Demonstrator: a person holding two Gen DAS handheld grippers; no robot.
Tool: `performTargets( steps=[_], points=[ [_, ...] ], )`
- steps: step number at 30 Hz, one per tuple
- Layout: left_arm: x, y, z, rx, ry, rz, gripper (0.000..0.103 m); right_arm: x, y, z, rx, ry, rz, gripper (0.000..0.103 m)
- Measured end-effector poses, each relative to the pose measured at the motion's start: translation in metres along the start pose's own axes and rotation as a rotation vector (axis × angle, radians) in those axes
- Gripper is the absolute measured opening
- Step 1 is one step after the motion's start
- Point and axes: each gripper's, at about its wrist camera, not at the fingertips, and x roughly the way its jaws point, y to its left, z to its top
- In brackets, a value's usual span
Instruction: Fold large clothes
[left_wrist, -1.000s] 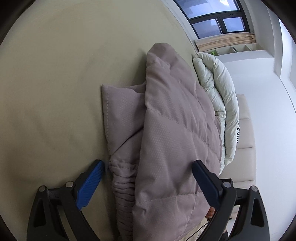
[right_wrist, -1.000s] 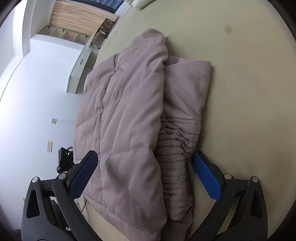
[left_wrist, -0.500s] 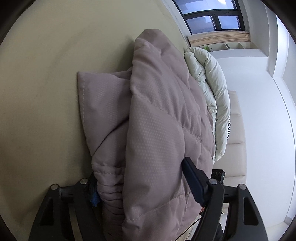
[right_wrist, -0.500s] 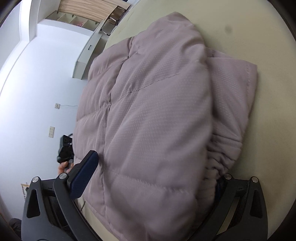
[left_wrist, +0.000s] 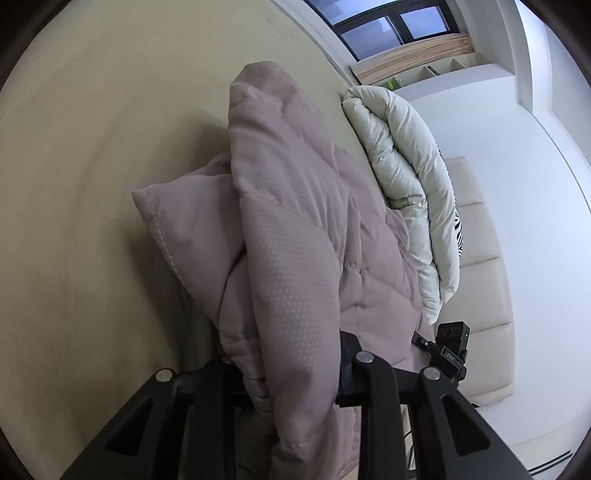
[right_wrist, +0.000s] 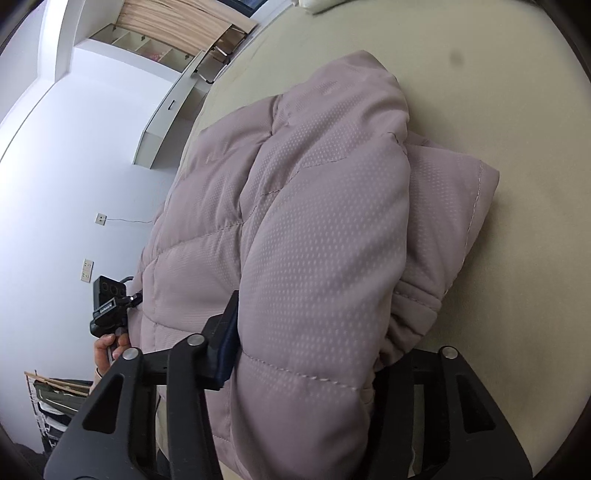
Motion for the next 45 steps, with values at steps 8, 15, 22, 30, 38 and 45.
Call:
performTargets(
  steps=[8, 15, 22, 30, 38, 45],
  points=[
    [-0.057, -0.017, -0.032, 0.013, -0.039, -0.062, 0.024, -0.049, 0.039, -0.022, -0.054, -0.058, 0.039, 0.038],
    [-0.119, -0.035, -0.075, 0.054, -0.075, -0.076, 0.024, -0.091, 0.088, -0.062, -0.113, -0.08, 0.071, 0.038],
    [-0.158, -0.044, -0.125, 0.077, -0.084, -0.077, 0.024, -0.125, 0.129, -0.126, -0.141, -0.101, 0.093, 0.038],
    [-0.151, -0.015, -0.179, 0.028, -0.033, -0.084, 0.025, -0.133, 0.131, -0.209, -0.11, -0.101, 0.109, 0.038],
    [-0.114, 0.065, -0.225, -0.123, 0.023, -0.064, 0.037, -0.077, 0.07, -0.276, 0.005, -0.035, 0.087, 0.047],
    [-0.108, 0.073, -0.229, -0.157, 0.007, -0.041, 0.053, -0.05, 0.039, -0.282, 0.098, -0.056, 0.135, 0.068]
  ],
)
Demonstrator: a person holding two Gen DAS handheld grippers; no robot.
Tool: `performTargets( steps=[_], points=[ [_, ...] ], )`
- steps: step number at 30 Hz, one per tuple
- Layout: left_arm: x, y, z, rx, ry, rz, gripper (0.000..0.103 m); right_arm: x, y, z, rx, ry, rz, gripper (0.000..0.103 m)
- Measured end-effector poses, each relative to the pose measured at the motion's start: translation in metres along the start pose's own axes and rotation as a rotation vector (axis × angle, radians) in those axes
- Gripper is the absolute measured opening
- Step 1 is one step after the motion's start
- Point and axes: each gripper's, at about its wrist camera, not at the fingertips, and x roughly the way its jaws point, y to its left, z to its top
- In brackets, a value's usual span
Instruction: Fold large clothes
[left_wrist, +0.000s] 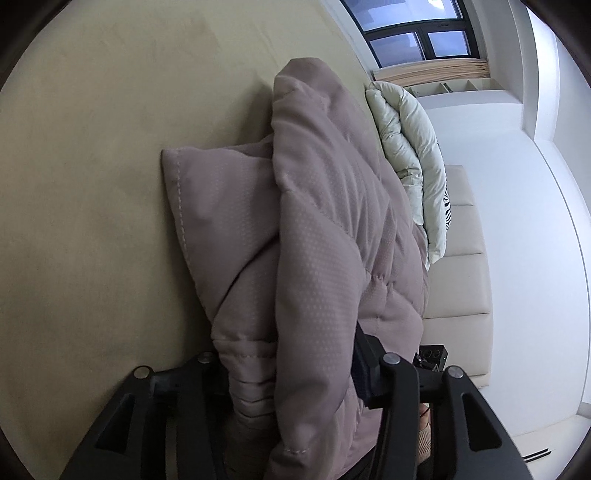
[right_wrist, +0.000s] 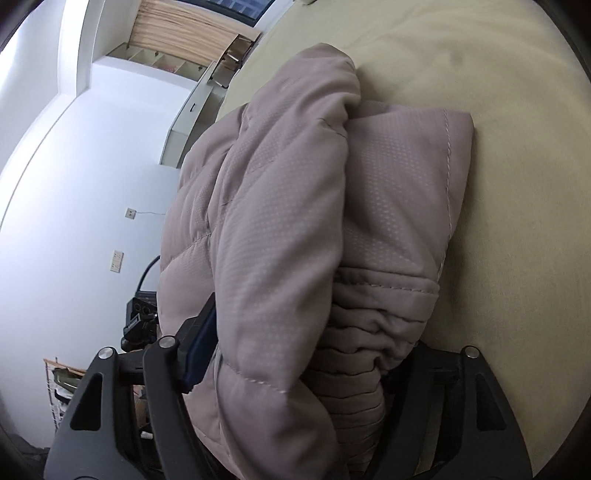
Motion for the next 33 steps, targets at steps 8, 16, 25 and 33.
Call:
performTargets(
  steps=[8, 16, 25, 33],
  points=[
    [-0.032, -0.019, -0.019, -0.011, -0.121, 0.085, 0.064, -0.06, -0.033, -0.031, 0.08, -0.077, -0.044, 0.07],
    [-0.111, -0.082, -0.071, 0.26, -0.404, 0.362, 0.07, -0.17, 0.0, -0.082, -0.033, -0.277, -0.284, 0.07],
    [-0.156, -0.241, -0.188, 0.73, -0.909, 0.727, 0.103, -0.252, 0.141, -0.109, -0.405, -0.646, -0.604, 0.088],
    [-0.165, -0.332, -0.24, 0.861, -1.013, 0.764, 0.103, -0.283, 0.25, -0.128, -0.442, -0.883, -0.599, 0.1]
  ],
)
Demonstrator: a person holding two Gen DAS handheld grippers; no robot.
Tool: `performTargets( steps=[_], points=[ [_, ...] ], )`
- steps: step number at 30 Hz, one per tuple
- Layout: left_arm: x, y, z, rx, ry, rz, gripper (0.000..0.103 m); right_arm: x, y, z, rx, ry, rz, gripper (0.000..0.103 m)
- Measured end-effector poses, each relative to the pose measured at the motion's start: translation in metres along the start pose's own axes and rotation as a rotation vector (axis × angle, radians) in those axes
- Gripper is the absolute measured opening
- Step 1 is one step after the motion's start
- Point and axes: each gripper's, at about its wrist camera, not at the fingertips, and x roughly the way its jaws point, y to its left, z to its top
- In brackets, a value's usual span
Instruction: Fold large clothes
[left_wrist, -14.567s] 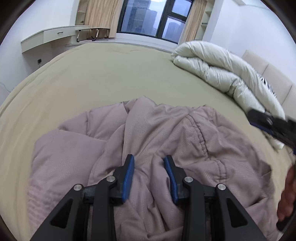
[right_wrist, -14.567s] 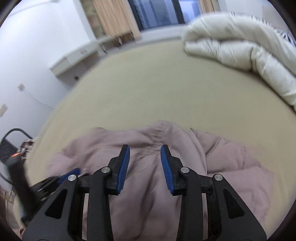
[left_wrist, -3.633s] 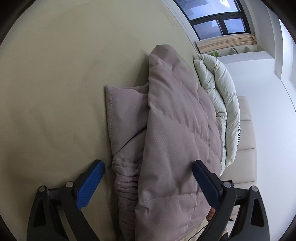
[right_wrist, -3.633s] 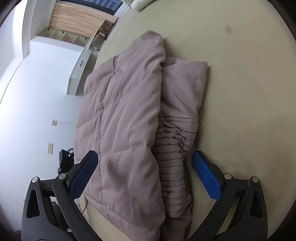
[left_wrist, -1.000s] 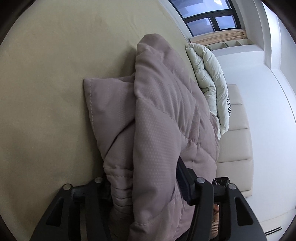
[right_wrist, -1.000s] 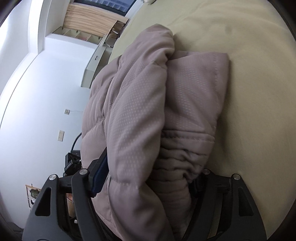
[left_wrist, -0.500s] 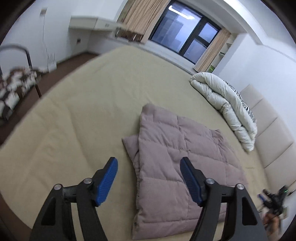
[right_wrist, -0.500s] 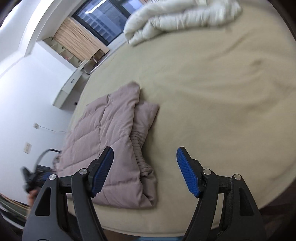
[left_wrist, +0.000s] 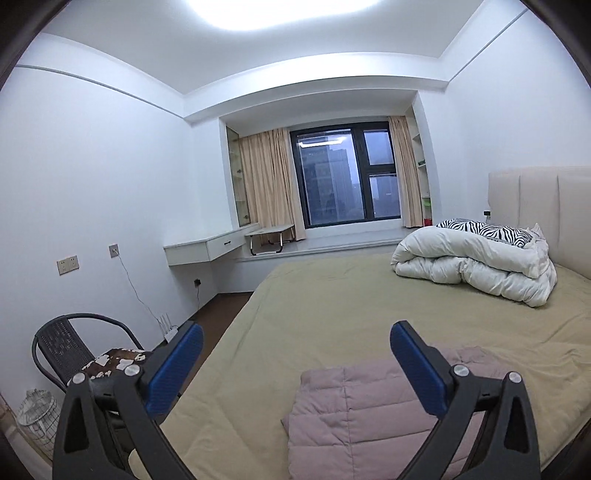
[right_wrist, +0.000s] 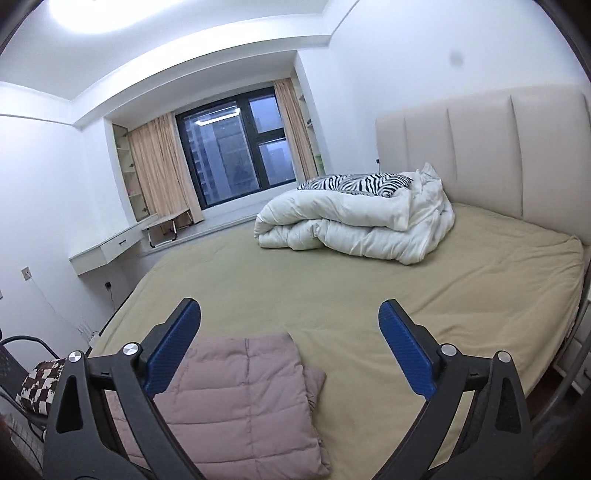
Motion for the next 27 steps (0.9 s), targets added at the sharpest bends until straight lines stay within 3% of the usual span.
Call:
performTargets(
  steps=[3, 6, 10, 12, 17, 22, 27],
  points=[
    [-0.003, 0.0, 0.012, -0.043, 0.064, -0.052, 0.103, -0.016, 0.027, 0.02, -0.073, 0.012, 0.052, 0.1],
    [-0.005, 0.003, 0.021, -0.082, 0.114, -0.051, 0.103, -0.039, 0.051, 0.041, -0.121, 0.006, 0.037, 0.1],
    [-0.011, 0.002, 0.019, -0.094, 0.156, -0.045, 0.103, -0.078, 0.077, 0.054, -0.141, -0.065, 0.081, 0.103],
    [-0.013, -0.001, 0.016, -0.103, 0.166, -0.052, 0.103, -0.088, 0.094, 0.054, -0.179, -0.061, 0.1, 0.103],
    [-0.01, -0.013, -0.01, -0.049, 0.211, -0.016, 0.103, -0.071, 0.124, 0.026, -0.188, 0.096, 0.144, 0.103],
    [0.005, -0.026, -0.043, -0.027, 0.335, -0.024, 0.103, -0.041, 0.14, -0.022, -0.187, 0.286, 0.086, 0.103],
    [0.003, -0.044, -0.06, 0.012, 0.418, -0.034, 0.103, -0.025, 0.147, -0.052, -0.192, 0.354, 0.0, 0.103]
  ],
)
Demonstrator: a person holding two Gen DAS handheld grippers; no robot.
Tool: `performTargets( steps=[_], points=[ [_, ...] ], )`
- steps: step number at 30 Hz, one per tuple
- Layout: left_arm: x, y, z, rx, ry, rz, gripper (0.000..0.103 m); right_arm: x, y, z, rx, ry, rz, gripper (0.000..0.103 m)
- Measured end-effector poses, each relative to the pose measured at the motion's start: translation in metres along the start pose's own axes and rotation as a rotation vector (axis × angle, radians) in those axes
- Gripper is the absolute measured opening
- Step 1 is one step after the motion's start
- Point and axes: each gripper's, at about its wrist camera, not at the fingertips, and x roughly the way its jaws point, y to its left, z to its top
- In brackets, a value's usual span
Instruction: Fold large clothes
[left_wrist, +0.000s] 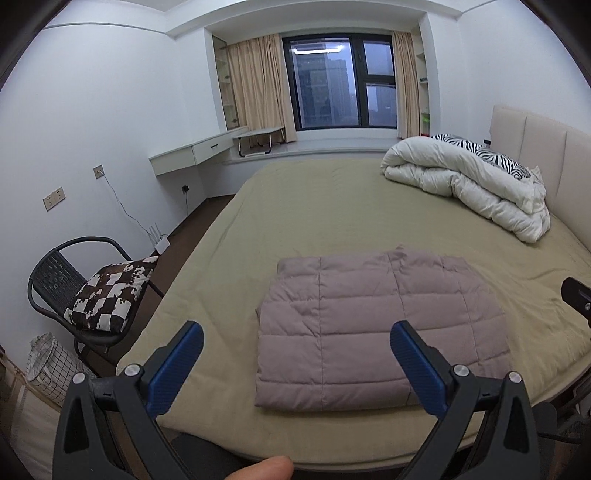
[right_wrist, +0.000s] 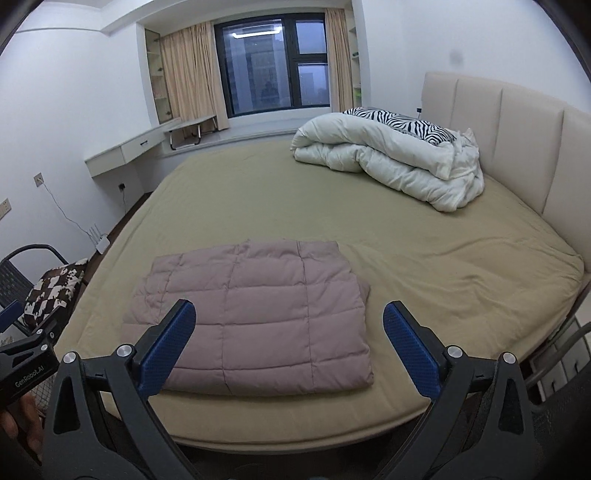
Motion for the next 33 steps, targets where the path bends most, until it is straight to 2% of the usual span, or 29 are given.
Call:
performTargets(
  steps=[5, 13, 33],
  points=[
    [0.012, -0.017, -0.013, 0.062, 0.06, -0.011, 0.103, 0.029, 0.011, -0.015, -0.047, 0.077, -0.012, 0.103],
    [0.027, -0.007, -0.019, -0.009, 0.117, -0.036, 0.103, 0.064, 0.011, -0.031, -0.07, 0.147, -0.023, 0.103],
    [0.032, -0.01, -0.031, -0.019, 0.134, -0.042, 0.103, 0.065, 0.02, -0.033, -0.07, 0.168, 0.008, 0.103]
  ],
)
